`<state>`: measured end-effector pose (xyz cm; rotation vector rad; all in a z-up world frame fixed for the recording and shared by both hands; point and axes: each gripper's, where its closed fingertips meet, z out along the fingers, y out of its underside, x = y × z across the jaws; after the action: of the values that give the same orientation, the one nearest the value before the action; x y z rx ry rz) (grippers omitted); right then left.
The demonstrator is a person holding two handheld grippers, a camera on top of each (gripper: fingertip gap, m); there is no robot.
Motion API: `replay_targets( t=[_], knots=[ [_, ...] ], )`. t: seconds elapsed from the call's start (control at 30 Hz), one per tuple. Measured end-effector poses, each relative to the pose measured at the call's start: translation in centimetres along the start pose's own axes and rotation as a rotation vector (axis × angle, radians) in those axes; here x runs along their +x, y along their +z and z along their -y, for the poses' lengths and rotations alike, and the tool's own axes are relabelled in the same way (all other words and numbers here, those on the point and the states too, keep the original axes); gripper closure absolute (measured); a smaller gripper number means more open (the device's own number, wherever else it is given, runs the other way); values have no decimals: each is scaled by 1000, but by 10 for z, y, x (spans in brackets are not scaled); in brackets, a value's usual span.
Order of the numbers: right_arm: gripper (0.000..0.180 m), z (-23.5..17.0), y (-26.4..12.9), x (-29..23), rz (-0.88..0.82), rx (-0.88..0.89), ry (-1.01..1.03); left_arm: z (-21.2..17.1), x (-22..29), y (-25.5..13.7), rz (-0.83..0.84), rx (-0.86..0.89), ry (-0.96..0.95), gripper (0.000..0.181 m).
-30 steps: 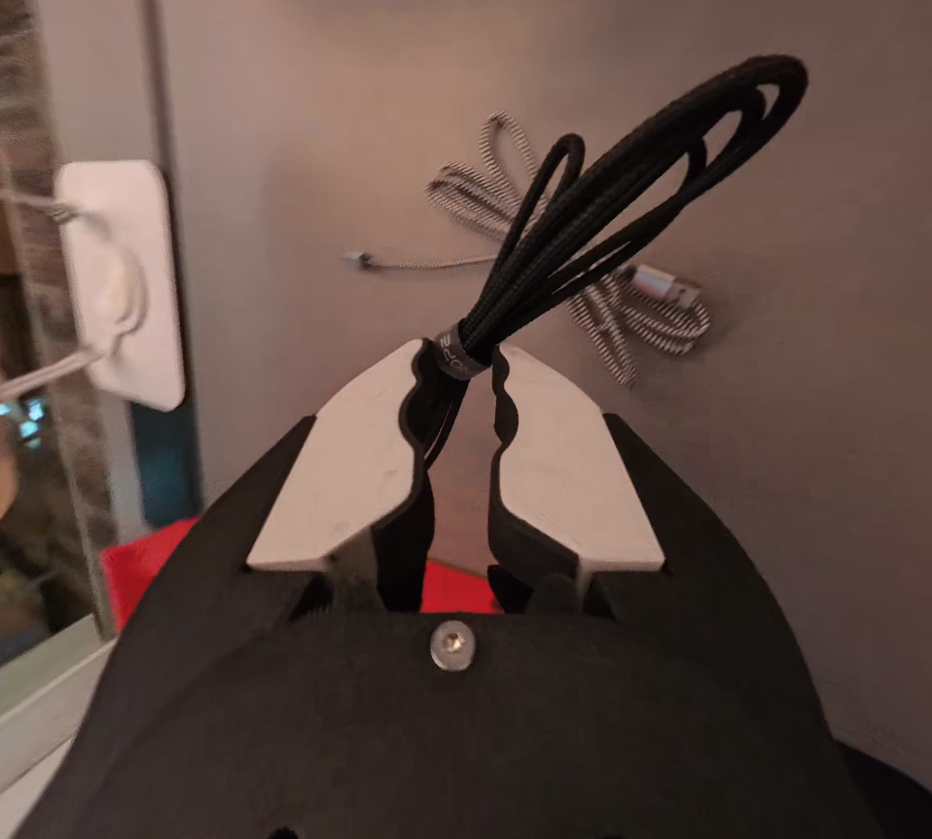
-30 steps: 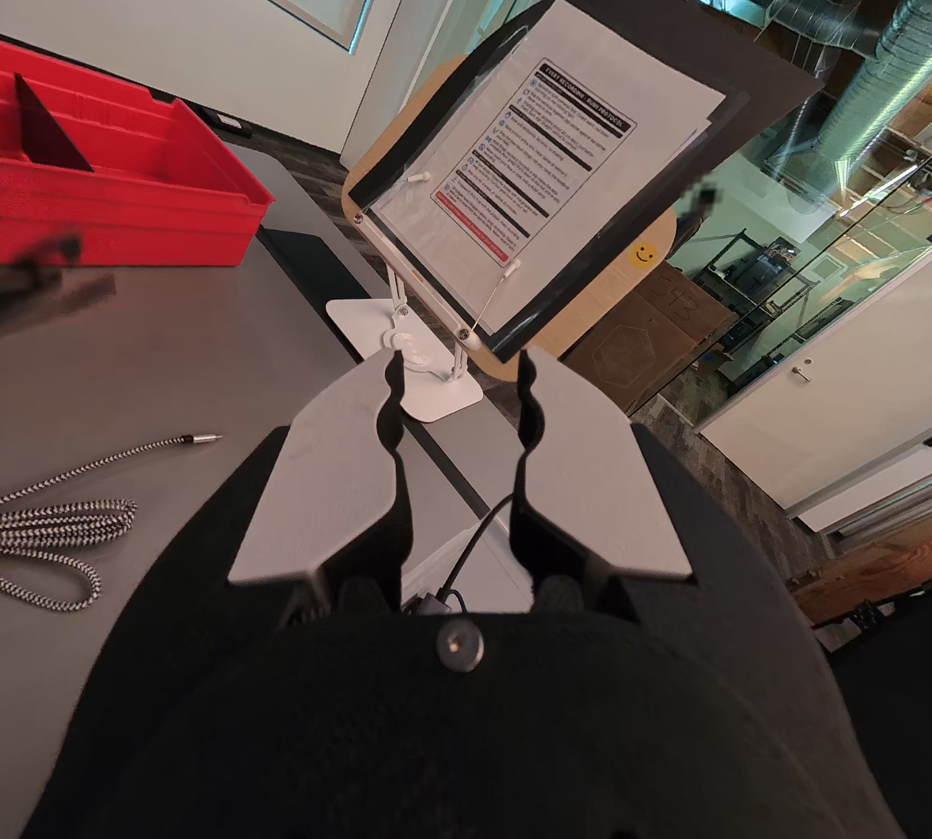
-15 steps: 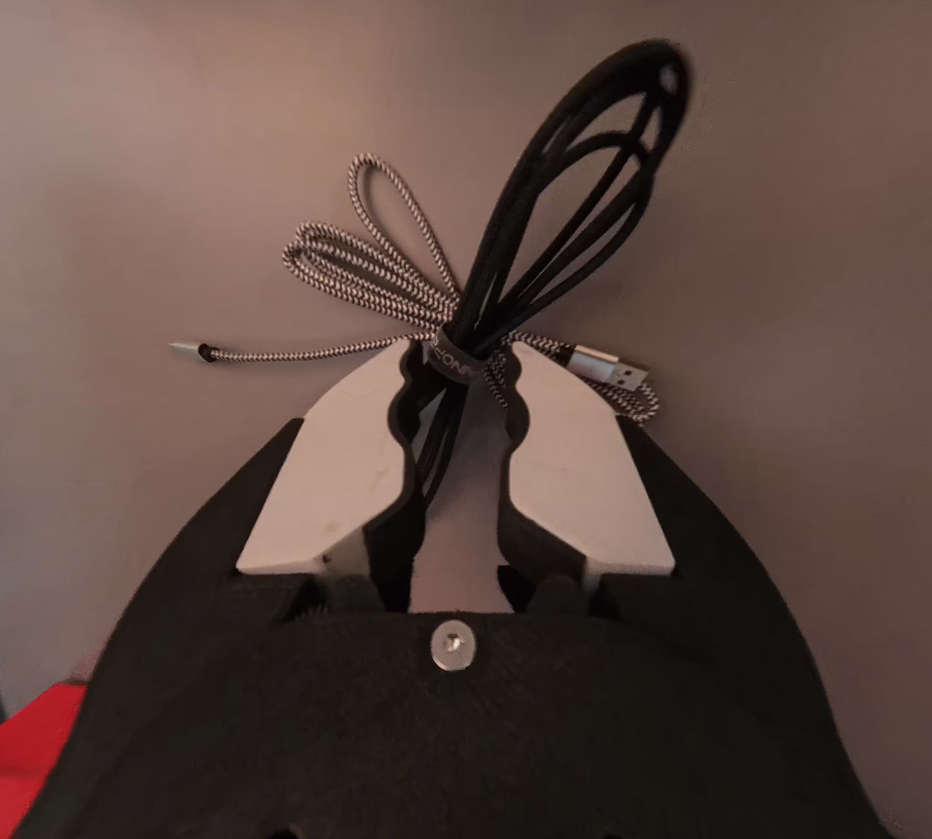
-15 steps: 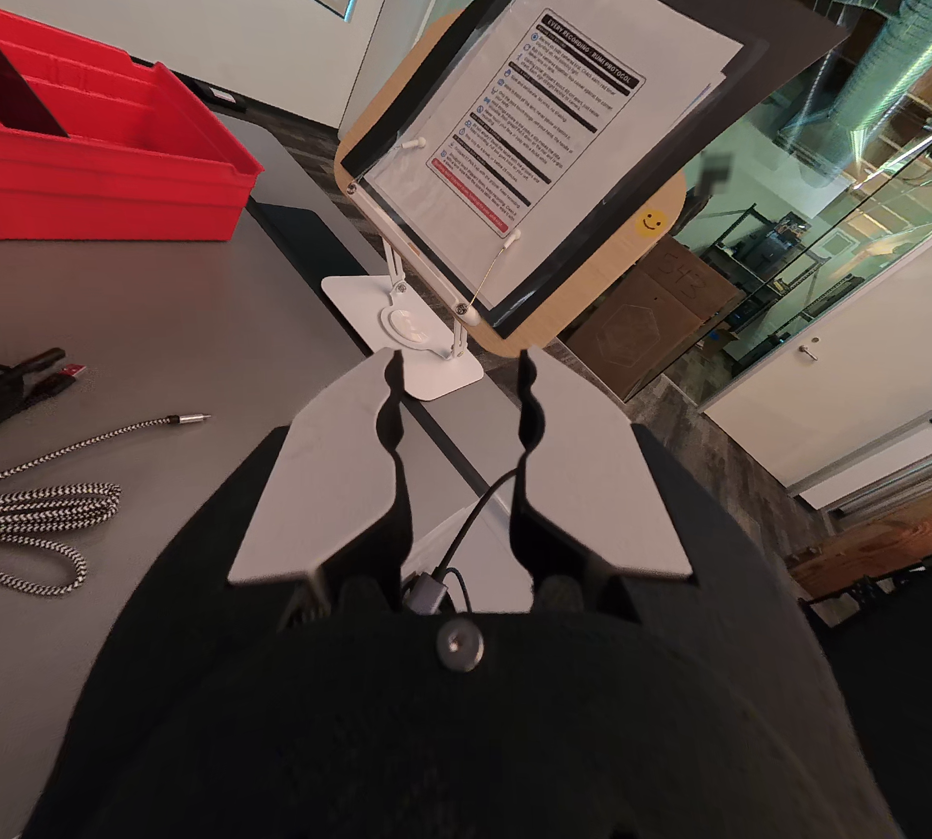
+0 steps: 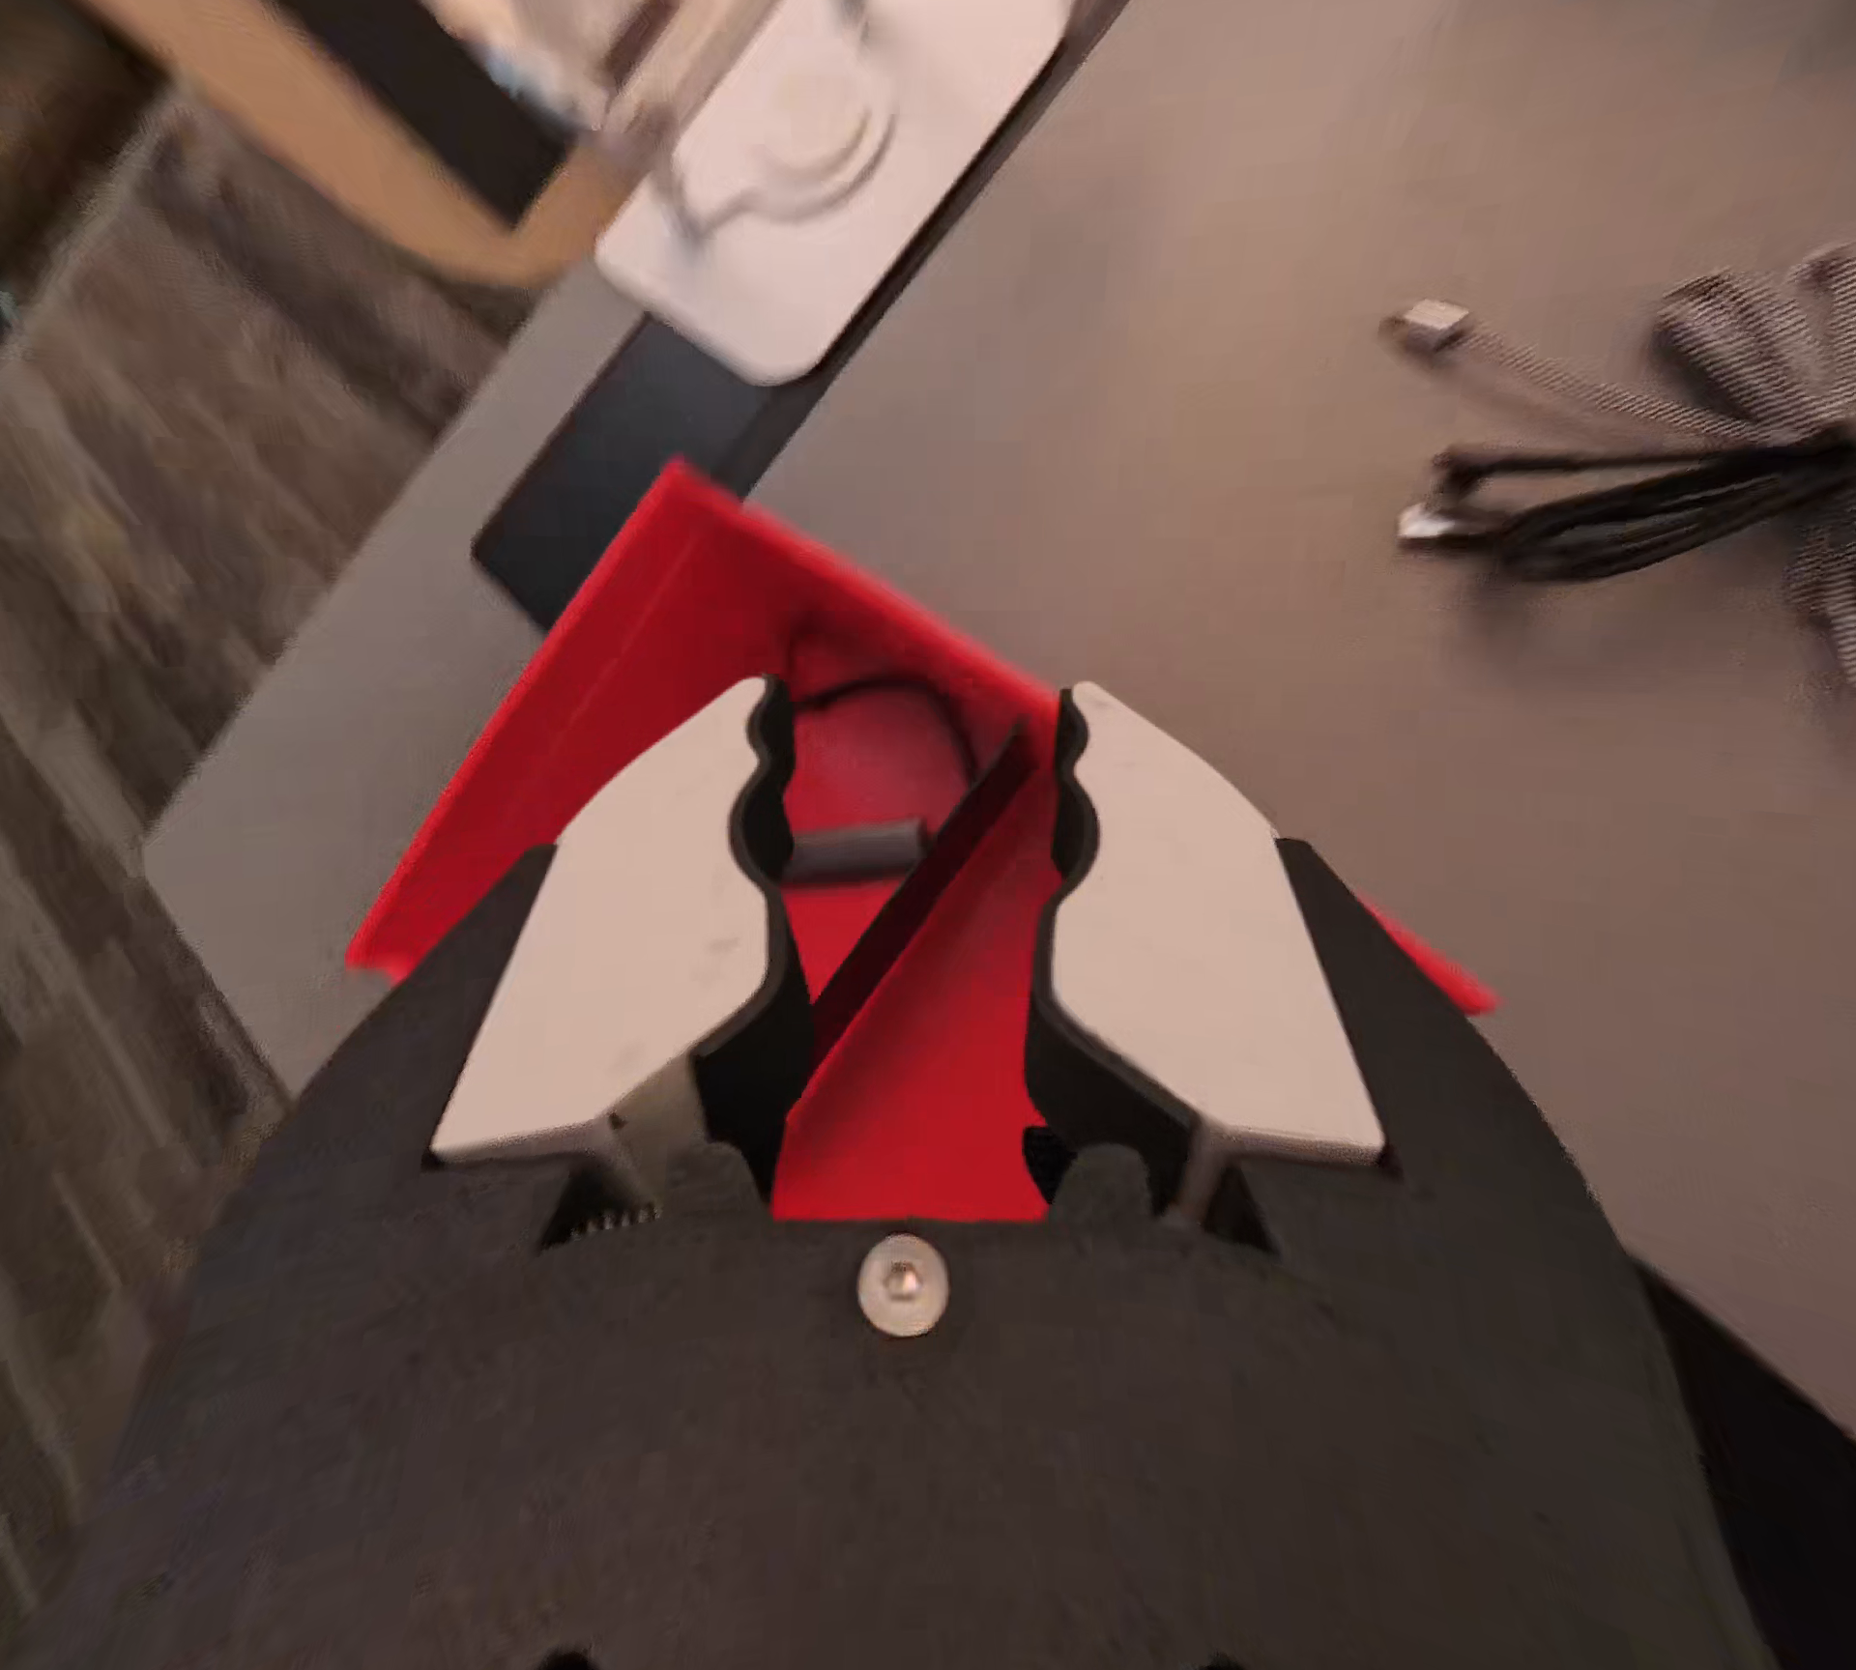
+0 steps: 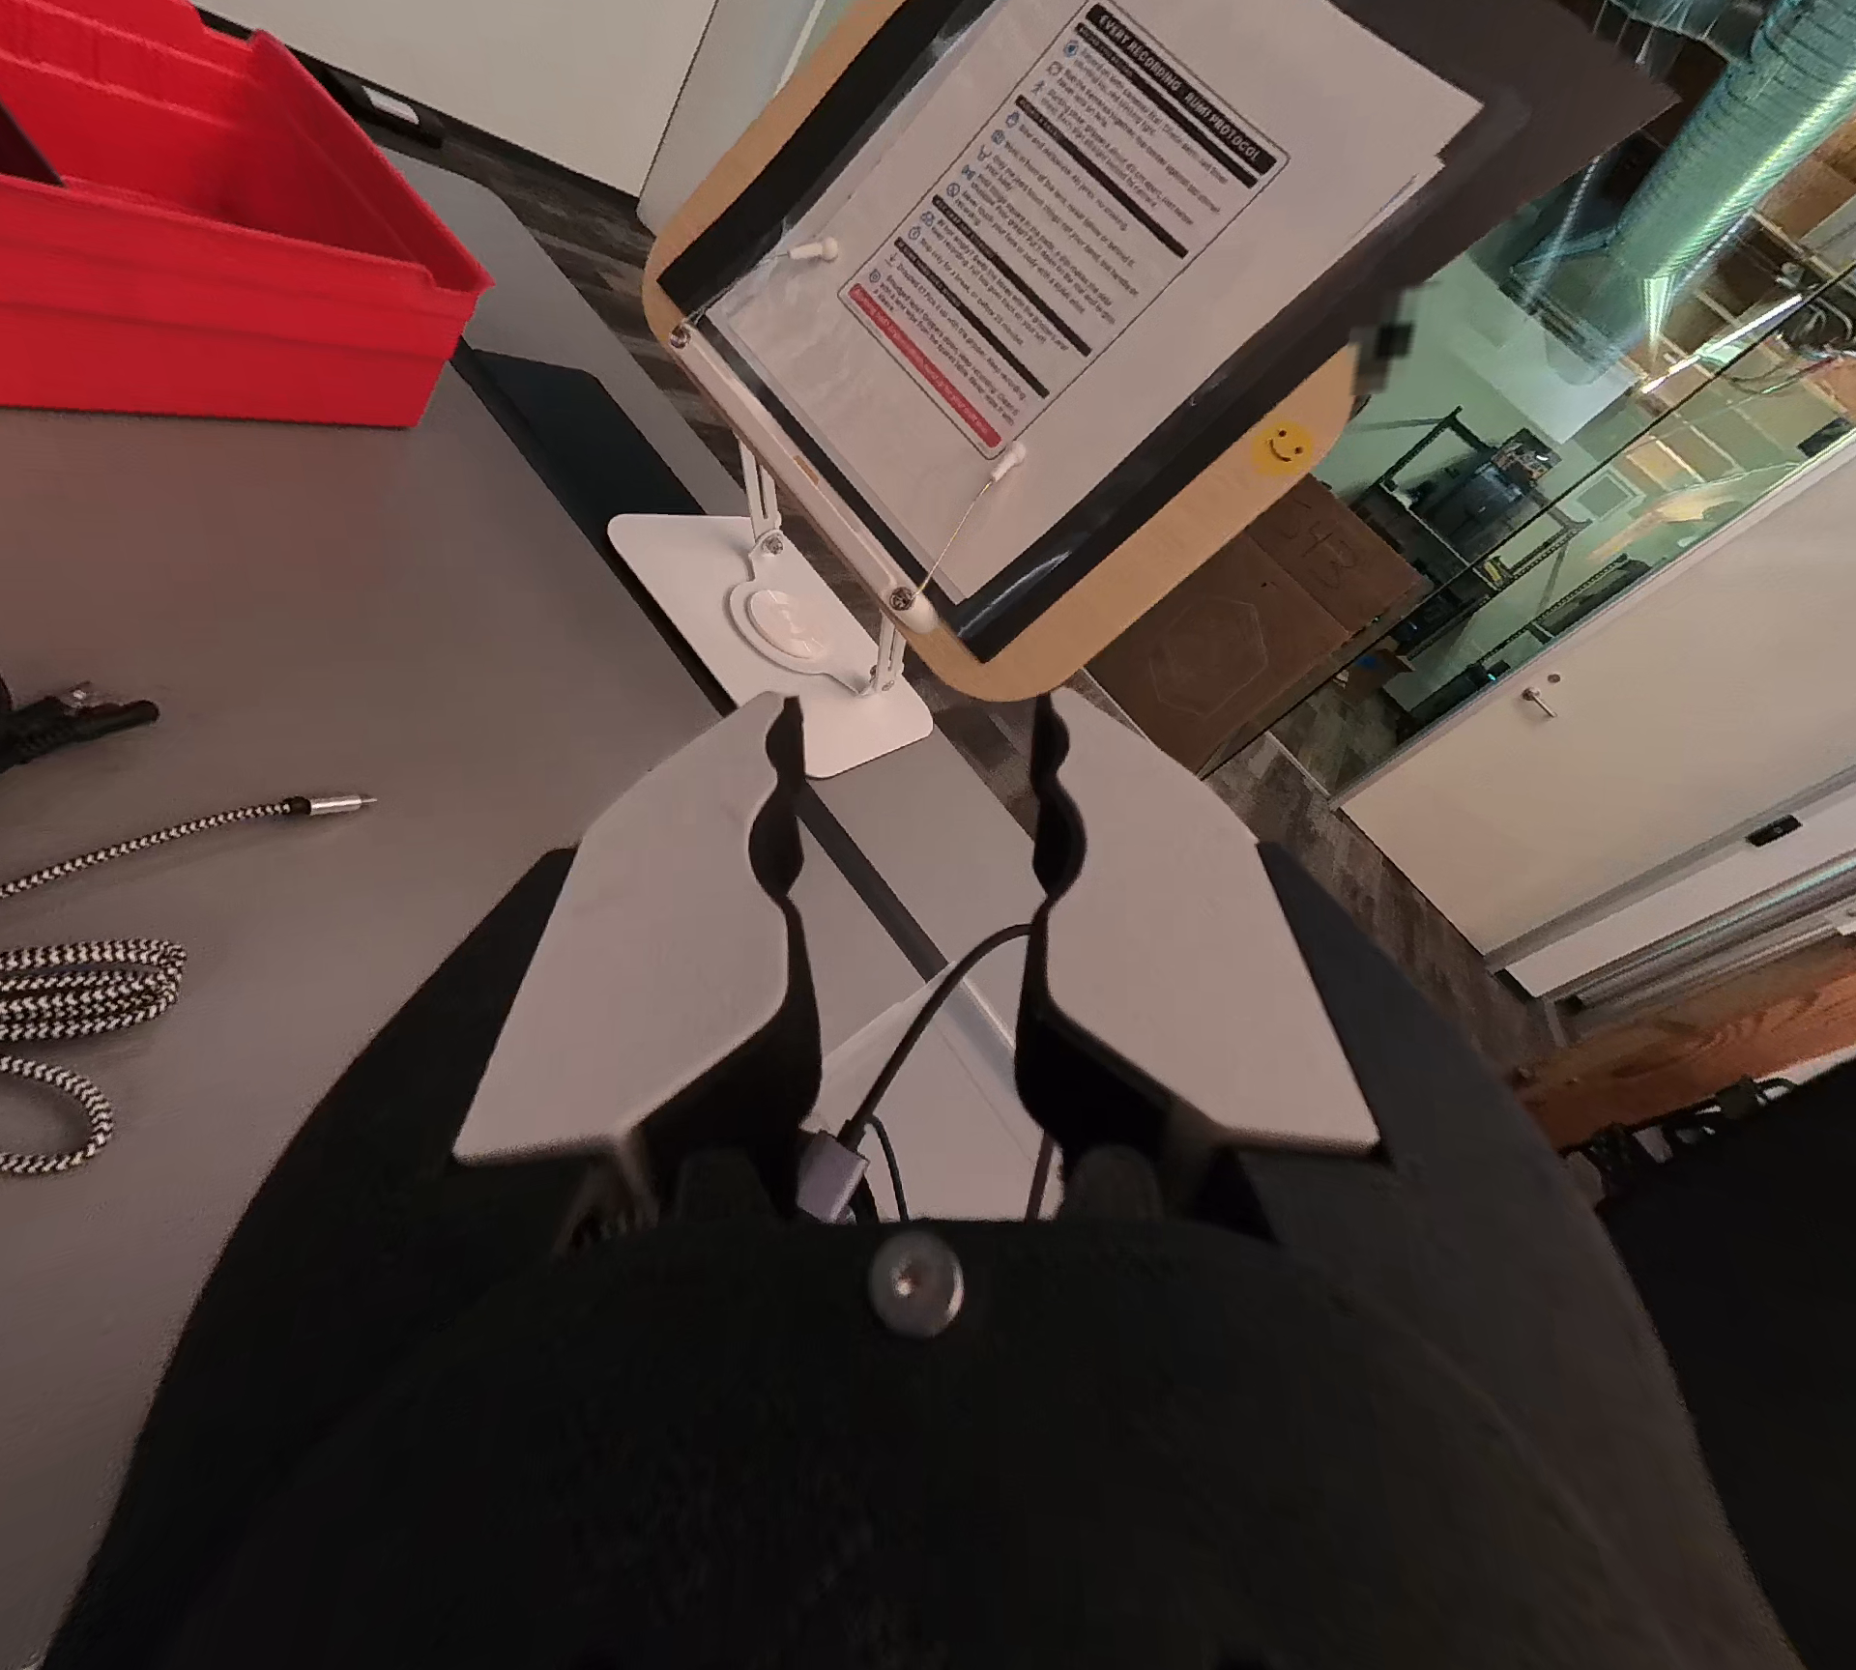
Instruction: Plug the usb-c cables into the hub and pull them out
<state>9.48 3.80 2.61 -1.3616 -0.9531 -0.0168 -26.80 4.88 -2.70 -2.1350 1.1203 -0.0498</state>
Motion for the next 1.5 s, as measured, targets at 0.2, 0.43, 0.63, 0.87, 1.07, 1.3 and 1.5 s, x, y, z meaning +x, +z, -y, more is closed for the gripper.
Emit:
replay_targets(
  t=[0.2,0.43,0.63,0.87,1.07,1.3,1.5],
  knots=[
    [136,-13,8,-9,13,-64,-51,-80,-53,49,-35,-291,-30,126],
    [135,-34,13,-7,13,-130,-72,-122,-77,74,-111,-465,22,122],
    [134,-52,16,-3,11,-194,-75,-137,-79,96,-207,-550,9,119],
    [134,-51,17,-6,13,-219,-116,-141,-76,111,-268,-560,103,106],
    [134,-60,21,-14,43,-254,-145,-143,-82,107,-236,-637,378,115],
    [134,-72,28,-21,68,-292,-146,-143,-70,117,-273,-689,595,125],
    [134,-80,30,-26,97,-327,-160,-163,-57,123,-398,-793,571,128]
  ],
)
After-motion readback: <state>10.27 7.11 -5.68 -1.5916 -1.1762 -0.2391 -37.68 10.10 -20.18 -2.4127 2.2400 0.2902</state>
